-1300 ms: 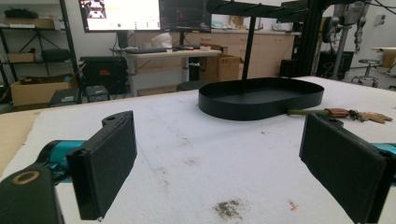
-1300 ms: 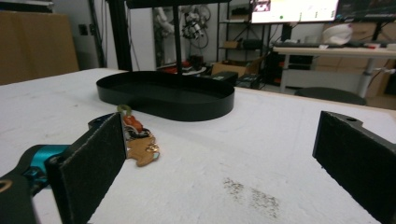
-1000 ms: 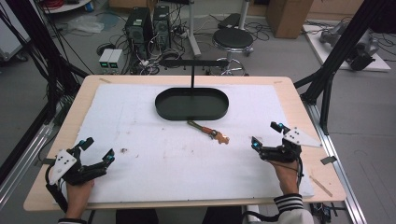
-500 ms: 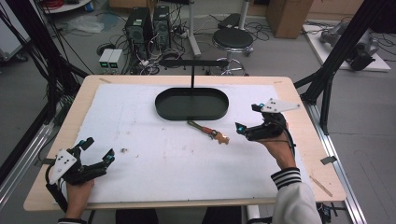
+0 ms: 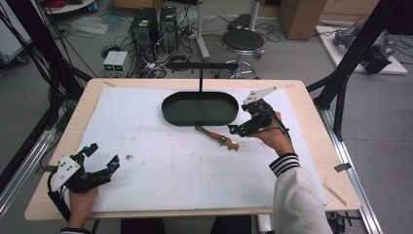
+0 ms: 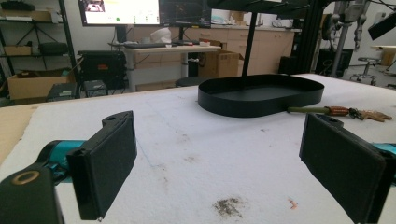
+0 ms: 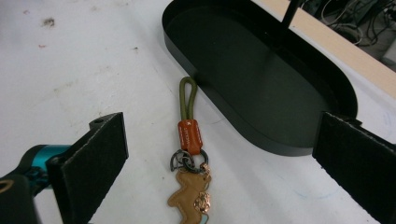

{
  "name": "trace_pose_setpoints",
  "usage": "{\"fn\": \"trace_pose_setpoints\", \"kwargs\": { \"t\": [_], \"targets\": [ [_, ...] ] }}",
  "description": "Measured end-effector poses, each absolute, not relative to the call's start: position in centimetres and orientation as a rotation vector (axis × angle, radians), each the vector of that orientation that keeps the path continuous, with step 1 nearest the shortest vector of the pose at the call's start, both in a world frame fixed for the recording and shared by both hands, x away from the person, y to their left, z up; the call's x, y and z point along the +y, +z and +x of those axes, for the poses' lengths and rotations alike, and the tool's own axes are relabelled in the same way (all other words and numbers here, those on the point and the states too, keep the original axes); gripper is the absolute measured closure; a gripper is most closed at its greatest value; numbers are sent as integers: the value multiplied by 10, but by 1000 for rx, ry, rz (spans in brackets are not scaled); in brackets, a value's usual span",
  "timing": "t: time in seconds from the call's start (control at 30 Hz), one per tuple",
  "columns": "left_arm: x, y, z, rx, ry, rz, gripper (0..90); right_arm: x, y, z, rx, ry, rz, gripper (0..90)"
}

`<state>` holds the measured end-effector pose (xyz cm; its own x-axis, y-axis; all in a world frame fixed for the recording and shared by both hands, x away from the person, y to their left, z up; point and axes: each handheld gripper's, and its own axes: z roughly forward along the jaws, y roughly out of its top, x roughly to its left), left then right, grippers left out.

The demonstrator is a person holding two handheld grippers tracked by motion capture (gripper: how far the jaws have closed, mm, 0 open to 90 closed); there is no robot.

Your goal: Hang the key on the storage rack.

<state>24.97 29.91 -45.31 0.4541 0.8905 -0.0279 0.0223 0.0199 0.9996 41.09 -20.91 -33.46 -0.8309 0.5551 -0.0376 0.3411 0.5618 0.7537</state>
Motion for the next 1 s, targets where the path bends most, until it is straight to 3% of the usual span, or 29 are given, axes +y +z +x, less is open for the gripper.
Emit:
{"fn": "trace_pose_setpoints", "kwargs": {
  "t": [1.0],
  "targets": [
    [298, -453, 251, 882, 830, 1409, 115, -129, -377, 451, 2823, 702, 629, 28]
  ]
}}
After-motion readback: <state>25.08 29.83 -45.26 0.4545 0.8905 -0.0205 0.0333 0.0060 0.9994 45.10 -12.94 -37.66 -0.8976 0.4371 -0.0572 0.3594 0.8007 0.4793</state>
